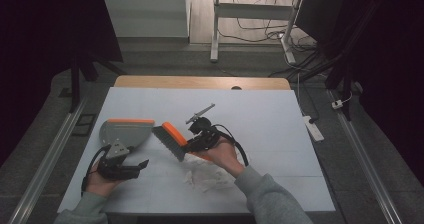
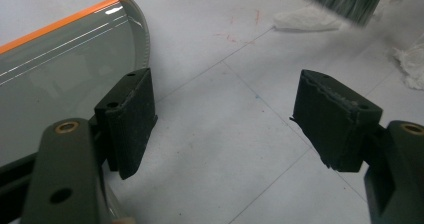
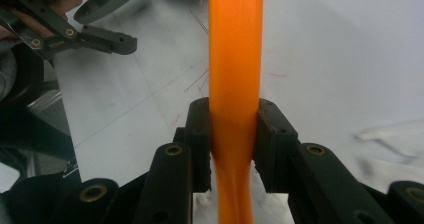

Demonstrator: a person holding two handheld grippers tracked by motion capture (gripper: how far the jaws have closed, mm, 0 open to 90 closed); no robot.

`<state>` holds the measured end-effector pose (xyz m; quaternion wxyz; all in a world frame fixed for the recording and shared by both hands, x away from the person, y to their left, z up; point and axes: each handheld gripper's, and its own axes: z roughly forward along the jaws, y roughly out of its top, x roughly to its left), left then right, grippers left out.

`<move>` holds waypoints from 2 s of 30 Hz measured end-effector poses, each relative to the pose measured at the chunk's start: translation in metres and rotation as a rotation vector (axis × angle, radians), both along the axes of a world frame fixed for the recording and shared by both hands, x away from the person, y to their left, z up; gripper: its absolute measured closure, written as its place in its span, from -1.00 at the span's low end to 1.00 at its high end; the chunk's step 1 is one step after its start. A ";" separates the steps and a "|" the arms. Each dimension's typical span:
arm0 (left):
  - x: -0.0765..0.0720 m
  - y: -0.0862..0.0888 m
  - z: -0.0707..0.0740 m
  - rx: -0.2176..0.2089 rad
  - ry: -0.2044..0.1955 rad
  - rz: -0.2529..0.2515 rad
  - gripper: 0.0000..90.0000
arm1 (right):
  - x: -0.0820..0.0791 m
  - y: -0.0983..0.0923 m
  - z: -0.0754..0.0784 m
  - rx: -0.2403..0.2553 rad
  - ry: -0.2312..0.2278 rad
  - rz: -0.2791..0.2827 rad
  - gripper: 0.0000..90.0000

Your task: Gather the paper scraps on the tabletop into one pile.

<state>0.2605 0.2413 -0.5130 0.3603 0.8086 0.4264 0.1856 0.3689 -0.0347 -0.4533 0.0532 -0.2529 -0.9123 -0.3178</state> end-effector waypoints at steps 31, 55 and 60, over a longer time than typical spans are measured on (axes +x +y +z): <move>0.002 0.001 -0.002 0.000 0.012 0.004 -0.43 | -0.005 -0.063 0.041 -0.002 -0.072 -0.071 0.56; 0.003 0.002 -0.003 0.003 0.015 0.008 -0.43 | -0.070 -0.025 -0.004 -0.268 -0.004 0.214 0.56; 0.002 0.002 -0.004 0.003 0.015 0.008 -0.43 | -0.046 -0.041 -0.004 -0.293 0.002 0.147 0.56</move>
